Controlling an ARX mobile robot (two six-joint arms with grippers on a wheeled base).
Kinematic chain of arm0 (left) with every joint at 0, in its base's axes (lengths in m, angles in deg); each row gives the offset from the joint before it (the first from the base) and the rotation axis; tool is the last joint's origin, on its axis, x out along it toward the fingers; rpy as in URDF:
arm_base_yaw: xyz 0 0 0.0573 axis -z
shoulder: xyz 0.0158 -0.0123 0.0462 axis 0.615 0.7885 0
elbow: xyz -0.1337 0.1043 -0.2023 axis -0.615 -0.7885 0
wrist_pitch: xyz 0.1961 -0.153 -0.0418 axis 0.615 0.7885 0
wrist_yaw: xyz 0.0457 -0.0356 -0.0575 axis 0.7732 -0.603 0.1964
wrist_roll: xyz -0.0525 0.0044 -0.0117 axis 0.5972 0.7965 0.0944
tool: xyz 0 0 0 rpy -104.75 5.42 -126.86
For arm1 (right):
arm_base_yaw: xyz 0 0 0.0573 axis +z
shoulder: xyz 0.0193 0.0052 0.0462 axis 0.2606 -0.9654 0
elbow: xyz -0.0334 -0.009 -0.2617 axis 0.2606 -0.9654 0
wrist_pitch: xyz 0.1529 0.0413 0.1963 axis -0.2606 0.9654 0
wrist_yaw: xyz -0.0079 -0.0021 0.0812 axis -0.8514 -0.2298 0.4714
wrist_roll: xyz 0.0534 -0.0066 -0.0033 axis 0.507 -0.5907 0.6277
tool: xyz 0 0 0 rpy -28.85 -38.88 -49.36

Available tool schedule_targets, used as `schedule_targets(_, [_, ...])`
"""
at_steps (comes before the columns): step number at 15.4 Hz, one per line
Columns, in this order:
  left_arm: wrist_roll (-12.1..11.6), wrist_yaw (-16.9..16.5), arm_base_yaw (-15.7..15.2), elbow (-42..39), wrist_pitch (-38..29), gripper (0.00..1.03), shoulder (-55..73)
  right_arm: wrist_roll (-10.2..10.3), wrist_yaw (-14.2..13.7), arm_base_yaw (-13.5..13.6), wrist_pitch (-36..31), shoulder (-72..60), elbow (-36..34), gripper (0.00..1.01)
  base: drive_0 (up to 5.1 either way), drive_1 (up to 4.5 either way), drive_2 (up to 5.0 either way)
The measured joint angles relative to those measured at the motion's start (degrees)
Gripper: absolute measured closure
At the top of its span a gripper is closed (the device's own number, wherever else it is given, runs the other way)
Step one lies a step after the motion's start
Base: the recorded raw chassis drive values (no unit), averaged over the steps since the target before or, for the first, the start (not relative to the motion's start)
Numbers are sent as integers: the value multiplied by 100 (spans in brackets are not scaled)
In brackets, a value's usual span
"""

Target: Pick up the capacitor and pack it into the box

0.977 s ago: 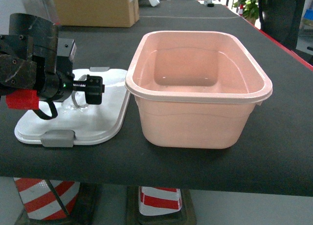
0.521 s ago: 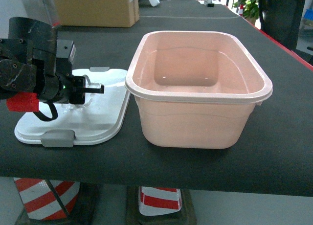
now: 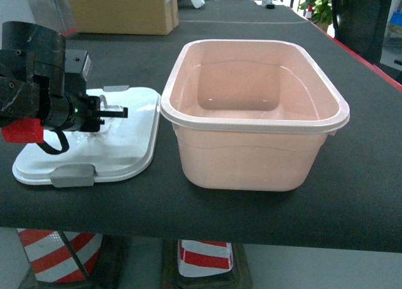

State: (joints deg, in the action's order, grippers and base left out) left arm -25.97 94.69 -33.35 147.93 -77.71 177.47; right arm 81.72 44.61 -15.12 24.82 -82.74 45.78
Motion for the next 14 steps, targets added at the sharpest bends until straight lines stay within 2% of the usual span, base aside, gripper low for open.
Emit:
schedule_targets(2, [146,-92,-76,-39,2,101,-90,0,0,0,-2,0,0,3,0,0,0])
schedule_targets(6, [203,-284,-57,-144,140,101,-719,0,0,0,0,0,0,3,0,0,0])
schedule_targets(10, [387,-341,118,317,835,101,-1794,0,0,0,0,0,0,3,0,0,0])
schedule_targets(12, [490,-205,278,750,1405,101,-2243,0,0,0,0,0,0,3,0,0,0])
schedule_targets(14, [577,267,654,1298,2098,101,-2538,0,0,0,0,0,0,3,0,0,0])
